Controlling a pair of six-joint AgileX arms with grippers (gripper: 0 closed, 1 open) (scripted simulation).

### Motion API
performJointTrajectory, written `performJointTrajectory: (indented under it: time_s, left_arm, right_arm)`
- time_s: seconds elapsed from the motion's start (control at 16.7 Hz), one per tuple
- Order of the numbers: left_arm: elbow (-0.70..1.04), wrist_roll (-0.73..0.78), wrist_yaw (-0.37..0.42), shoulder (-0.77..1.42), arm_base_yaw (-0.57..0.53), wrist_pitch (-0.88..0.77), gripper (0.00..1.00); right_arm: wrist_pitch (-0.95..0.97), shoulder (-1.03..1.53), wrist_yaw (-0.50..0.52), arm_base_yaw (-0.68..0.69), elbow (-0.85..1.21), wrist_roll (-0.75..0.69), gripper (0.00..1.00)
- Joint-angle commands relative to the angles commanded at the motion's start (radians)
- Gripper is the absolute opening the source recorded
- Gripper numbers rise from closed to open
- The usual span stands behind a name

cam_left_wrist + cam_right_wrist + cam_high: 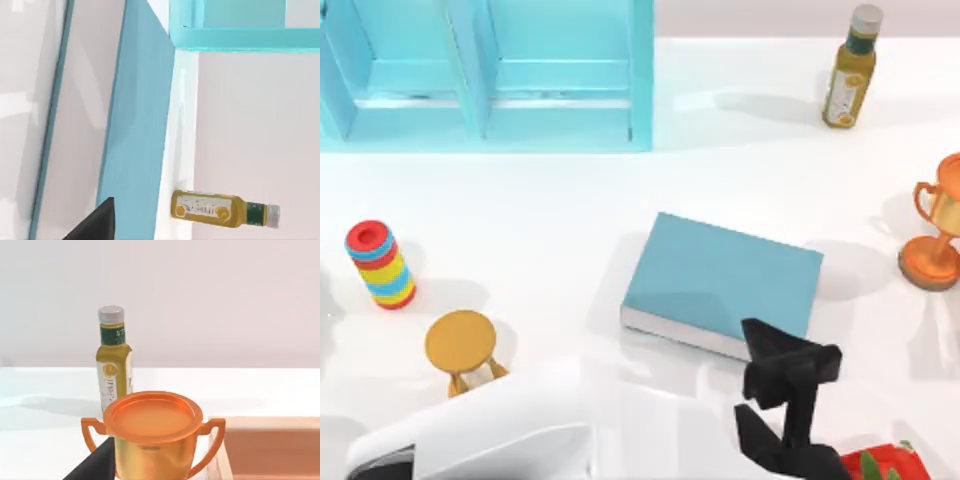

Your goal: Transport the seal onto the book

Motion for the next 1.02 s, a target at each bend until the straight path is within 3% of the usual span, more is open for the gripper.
performJointTrajectory:
  time_s: [0.18,0.6,0.78,1.02]
  left_arm:
    - [0.009,-0.07,-0.013,0.057,-0.003,-0.051,1.0]
    - [0.005,-0.062,-0.005,0.05,0.005,-0.048,1.0]
    - [-0.035,0.025,0.055,-0.026,0.046,-0.007,1.0]
    - [-0.153,0.289,0.209,-0.242,0.202,0.107,1.0]
  right_arm:
    - [0.0,0.0,0.0,0.0,0.0,0.0,1.0]
    - [0.0,0.0,0.0,0.0,0.0,0.0,1.0]
    - [0.0,0.0,0.0,0.0,0.0,0.0,1.0]
    - [0.0,0.0,0.0,0.0,0.0,0.0,1.0]
